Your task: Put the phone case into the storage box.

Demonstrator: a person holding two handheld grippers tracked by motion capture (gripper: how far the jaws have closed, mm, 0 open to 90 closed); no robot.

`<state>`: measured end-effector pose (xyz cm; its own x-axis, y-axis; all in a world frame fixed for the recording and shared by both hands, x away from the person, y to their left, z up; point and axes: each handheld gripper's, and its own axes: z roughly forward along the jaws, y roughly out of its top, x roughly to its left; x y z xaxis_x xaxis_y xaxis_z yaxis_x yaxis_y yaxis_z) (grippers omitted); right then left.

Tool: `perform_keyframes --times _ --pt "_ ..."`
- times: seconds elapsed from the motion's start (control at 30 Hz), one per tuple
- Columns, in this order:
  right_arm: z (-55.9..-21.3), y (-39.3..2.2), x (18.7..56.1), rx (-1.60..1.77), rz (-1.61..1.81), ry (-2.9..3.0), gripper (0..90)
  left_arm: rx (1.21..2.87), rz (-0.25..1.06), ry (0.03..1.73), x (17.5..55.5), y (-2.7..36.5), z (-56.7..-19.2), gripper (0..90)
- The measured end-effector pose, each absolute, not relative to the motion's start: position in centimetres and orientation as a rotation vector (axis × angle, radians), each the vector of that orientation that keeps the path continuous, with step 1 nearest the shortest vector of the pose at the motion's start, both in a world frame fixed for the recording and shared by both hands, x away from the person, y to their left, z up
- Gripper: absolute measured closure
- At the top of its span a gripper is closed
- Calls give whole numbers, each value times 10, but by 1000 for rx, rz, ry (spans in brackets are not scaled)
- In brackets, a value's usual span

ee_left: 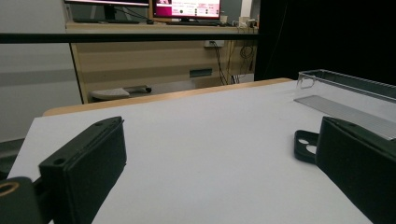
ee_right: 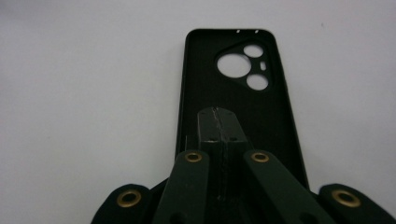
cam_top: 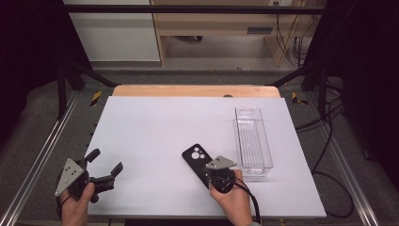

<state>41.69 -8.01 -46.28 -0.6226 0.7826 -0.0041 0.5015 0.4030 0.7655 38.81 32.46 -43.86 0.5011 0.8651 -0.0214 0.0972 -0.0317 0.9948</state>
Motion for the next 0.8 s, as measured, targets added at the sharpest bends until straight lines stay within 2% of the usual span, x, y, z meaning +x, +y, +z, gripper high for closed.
perform_keyframes --times 0.8 --pt "-475 -91 392 1143 1023 2442 900 1492 769 880 387 325 -438 17"
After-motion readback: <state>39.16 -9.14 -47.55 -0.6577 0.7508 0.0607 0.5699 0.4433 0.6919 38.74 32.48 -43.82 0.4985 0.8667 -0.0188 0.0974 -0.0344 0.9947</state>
